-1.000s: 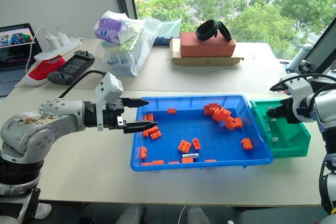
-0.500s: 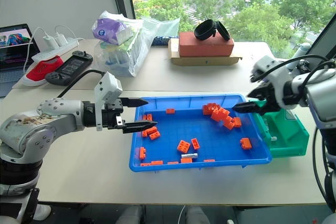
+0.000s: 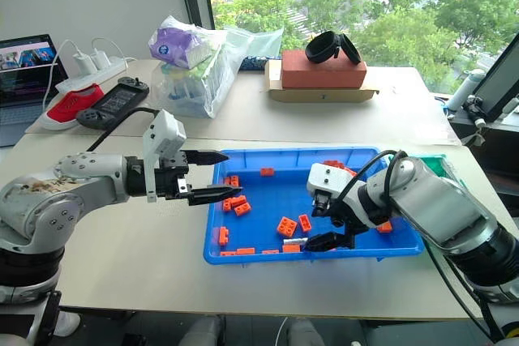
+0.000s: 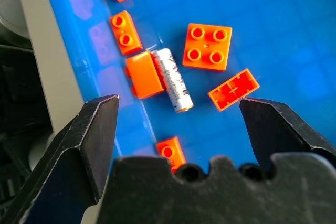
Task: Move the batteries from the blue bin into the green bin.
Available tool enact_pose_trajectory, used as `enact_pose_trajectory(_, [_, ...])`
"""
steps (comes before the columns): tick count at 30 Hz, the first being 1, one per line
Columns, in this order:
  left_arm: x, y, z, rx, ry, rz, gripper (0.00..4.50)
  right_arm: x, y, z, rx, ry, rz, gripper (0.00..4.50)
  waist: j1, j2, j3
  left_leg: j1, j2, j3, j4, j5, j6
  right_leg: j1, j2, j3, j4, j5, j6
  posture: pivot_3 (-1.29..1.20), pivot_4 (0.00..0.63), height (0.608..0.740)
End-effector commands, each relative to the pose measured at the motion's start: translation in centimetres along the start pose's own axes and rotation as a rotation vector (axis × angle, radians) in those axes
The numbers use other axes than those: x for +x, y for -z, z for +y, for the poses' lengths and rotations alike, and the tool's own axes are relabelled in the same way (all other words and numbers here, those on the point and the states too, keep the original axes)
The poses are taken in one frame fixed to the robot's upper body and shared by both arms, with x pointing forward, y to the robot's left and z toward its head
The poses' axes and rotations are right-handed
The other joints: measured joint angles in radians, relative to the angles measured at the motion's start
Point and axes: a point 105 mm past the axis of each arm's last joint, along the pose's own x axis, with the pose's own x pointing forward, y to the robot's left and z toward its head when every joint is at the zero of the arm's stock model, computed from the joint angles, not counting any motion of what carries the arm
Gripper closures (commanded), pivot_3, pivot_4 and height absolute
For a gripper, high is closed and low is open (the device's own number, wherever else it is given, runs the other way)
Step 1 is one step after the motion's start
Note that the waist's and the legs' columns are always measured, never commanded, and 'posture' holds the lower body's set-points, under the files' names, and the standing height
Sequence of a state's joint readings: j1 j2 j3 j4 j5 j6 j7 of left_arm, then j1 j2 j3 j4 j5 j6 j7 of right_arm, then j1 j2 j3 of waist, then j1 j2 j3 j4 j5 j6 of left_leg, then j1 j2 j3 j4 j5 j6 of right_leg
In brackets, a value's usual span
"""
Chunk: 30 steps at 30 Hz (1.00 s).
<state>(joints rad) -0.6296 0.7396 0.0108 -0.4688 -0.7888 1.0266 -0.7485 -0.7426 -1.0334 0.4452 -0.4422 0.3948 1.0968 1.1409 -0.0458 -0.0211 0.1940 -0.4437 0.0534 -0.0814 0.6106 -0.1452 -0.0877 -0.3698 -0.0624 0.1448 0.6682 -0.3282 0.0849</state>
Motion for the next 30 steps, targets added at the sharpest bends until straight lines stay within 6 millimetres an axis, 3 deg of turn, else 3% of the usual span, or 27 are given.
enact_pose_trajectory(1, [-0.4, -1.2, -0.2, 0.044, -0.009, -0.026, 0.00, -0.2, -0.7, -0.9, -0.092, 0.021, 0.003, 0.25, 0.000, 0.000, 0.000, 0.000, 0.000, 0.000, 0.000, 0.000, 0.000, 0.000, 0.000, 0.000, 0.000, 0.000, 0.000, 0.00, 0.150, 0.740])
enact_pose_trajectory(3, [-0.4, -1.2, -0.2, 0.043, -0.012, -0.027, 0.00, -0.1, -0.9, -1.5, -0.121, 0.021, 0.009, 0.25, 0.000, 0.000, 0.000, 0.000, 0.000, 0.000, 0.000, 0.000, 0.000, 0.000, 0.000, 0.000, 0.000, 0.000, 0.000, 0.00, 0.150, 0.740])
enact_pose_trajectory(6, [-0.5, -1.2, -0.2, 0.039, -0.017, -0.032, 0.00, -0.1, -1.4, -2.0, -0.195, -0.001, 0.019, 0.94, -0.001, 0.000, 0.000, 0.000, 0.000, 0.000, 0.000, 0.000, 0.000, 0.000, 0.000, 0.000, 0.000, 0.000, 0.000, 0.00, 0.150, 0.740])
enact_pose_trajectory(13, [-0.8, -1.1, -0.1, 0.035, -0.040, -0.029, 0.00, -0.6, -2.8, -1.8, -0.353, -0.075, 0.005, 3.32, 0.000, 0.000, 0.000, 0.000, 0.000, 0.000, 0.000, 0.000, 0.000, 0.000, 0.000, 0.000, 0.000, 0.000, 0.000, 0.00, 0.150, 0.740])
enact_pose_trajectory(16, [-0.9, -1.0, -0.2, 0.034, -0.043, -0.027, 0.00, -0.5, -3.1, -1.5, -0.383, -0.117, -0.002, 3.32, 0.000, 0.000, 0.000, 0.000, 0.000, 0.000, 0.000, 0.000, 0.000, 0.000, 0.000, 0.000, 0.000, 0.000, 0.000, 0.00, 0.150, 0.740])
enact_pose_trajectory(30, [-1.3, -0.9, -0.3, 0.039, -0.057, -0.008, 0.00, 2.1, -0.9, -1.4, -0.397, -0.186, 0.078, 3.32, 0.000, 0.000, 0.000, 0.000, 0.000, 0.000, 0.000, 0.000, 0.000, 0.000, 0.000, 0.000, 0.000, 0.000, 0.000, 0.00, 0.150, 0.740])
